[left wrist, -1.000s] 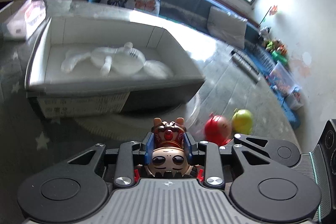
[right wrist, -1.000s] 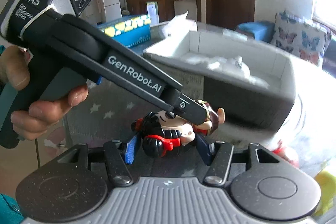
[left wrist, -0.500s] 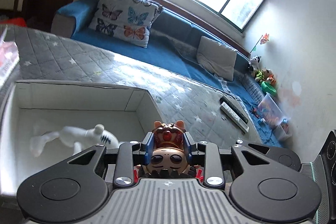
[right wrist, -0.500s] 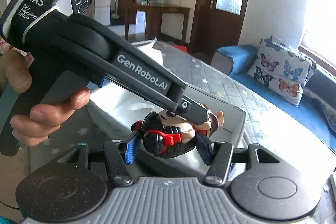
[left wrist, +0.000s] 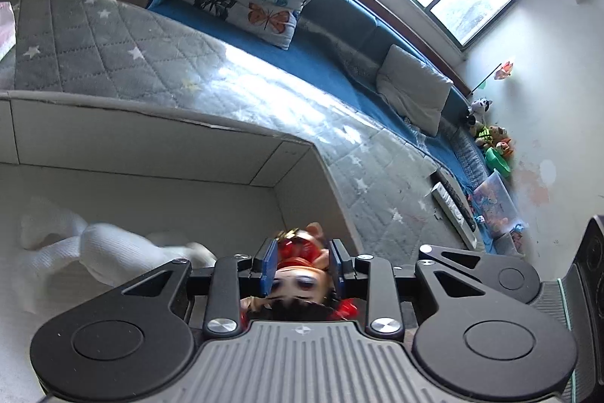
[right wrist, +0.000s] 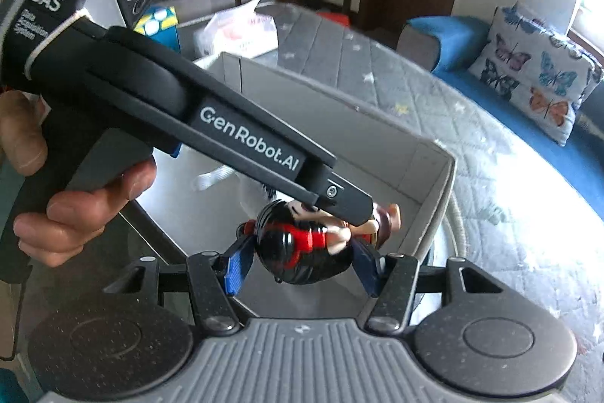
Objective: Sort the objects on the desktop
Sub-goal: 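Lift the doll with both grippers, carry it into the shoebox and release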
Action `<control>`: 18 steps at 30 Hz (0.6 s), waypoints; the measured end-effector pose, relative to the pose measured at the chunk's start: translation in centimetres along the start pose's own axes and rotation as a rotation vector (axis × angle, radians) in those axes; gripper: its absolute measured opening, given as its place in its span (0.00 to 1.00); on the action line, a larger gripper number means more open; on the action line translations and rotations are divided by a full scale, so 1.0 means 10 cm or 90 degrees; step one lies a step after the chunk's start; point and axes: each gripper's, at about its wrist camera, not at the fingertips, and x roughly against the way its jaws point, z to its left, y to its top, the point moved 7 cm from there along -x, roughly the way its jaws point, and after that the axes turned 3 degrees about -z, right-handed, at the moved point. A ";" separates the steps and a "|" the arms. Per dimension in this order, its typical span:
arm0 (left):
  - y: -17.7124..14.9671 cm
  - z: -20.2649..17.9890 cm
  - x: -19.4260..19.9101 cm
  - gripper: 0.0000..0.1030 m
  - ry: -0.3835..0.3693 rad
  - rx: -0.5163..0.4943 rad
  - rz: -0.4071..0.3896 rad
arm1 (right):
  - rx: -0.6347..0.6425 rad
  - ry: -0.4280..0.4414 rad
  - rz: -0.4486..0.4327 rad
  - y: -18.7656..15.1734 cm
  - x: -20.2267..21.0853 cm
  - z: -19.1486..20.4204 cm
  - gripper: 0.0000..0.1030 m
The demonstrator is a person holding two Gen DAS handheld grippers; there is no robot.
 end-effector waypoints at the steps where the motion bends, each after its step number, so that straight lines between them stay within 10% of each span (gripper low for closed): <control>1: -0.01 0.00 0.00 0.31 0.003 -0.004 -0.001 | 0.002 -0.001 0.004 -0.01 -0.02 0.00 0.56; 18: -0.14 -0.18 0.41 0.31 0.027 -0.065 -0.053 | -0.042 -0.050 -0.067 -0.22 0.52 0.05 0.63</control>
